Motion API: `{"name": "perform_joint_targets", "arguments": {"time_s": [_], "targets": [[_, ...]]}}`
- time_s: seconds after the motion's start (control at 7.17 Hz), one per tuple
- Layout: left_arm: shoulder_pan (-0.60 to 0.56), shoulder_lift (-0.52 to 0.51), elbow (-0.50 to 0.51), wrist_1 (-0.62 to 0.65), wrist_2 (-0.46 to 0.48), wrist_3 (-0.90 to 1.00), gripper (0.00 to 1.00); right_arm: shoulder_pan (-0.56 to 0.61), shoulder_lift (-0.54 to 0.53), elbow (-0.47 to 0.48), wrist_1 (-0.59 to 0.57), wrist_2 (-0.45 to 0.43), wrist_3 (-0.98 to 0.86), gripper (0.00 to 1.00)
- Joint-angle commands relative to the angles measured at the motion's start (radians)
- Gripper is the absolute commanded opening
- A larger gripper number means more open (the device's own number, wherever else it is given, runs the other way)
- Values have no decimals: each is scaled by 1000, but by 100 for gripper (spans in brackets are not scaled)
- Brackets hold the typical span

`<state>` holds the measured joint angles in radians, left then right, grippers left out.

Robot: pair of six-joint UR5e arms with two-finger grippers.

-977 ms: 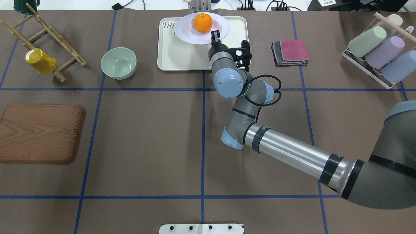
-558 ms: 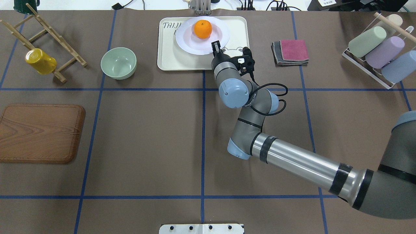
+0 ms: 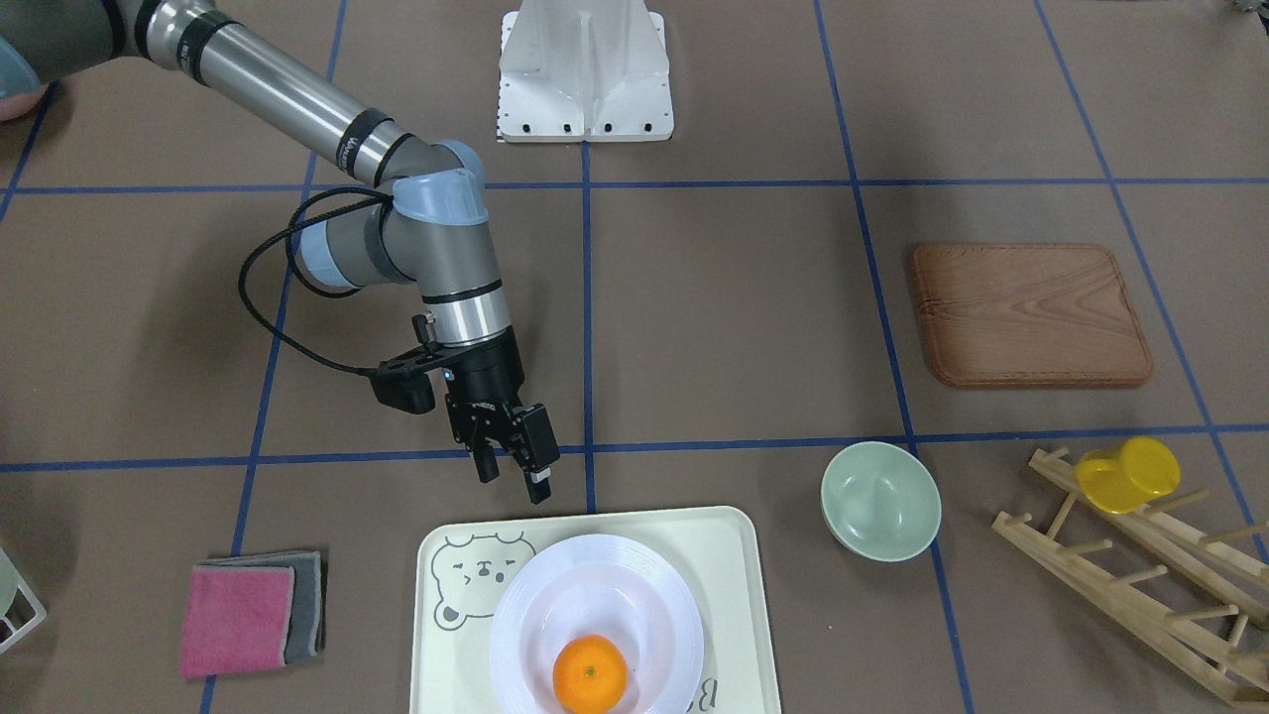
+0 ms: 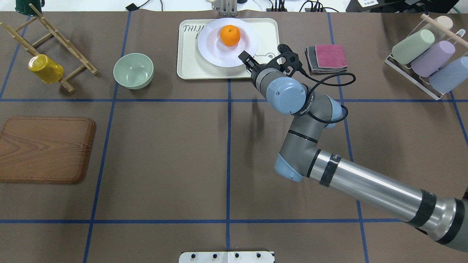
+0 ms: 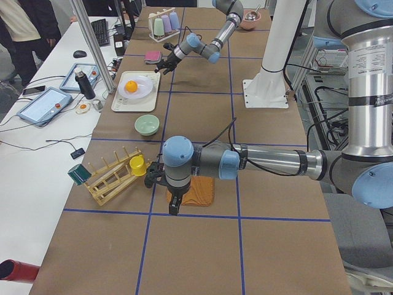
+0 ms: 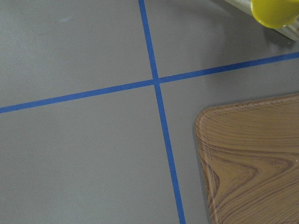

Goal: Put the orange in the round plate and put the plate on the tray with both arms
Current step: 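Open the right gripper and release the plate on the tray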

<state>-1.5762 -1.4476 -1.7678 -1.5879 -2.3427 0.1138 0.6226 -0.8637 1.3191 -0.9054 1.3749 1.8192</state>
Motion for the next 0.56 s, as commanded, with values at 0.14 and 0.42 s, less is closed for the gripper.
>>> {"name": "perform_joint_targets", "arguments": {"time_s": [0.14,0.42], "targets": [[1,15,-16,3,-6,1,98,297,-142,193,-263,494,-558,100],[-1,21,-19,3,-10,6,98,496,-252,193,-271,724,-899,100]]}}
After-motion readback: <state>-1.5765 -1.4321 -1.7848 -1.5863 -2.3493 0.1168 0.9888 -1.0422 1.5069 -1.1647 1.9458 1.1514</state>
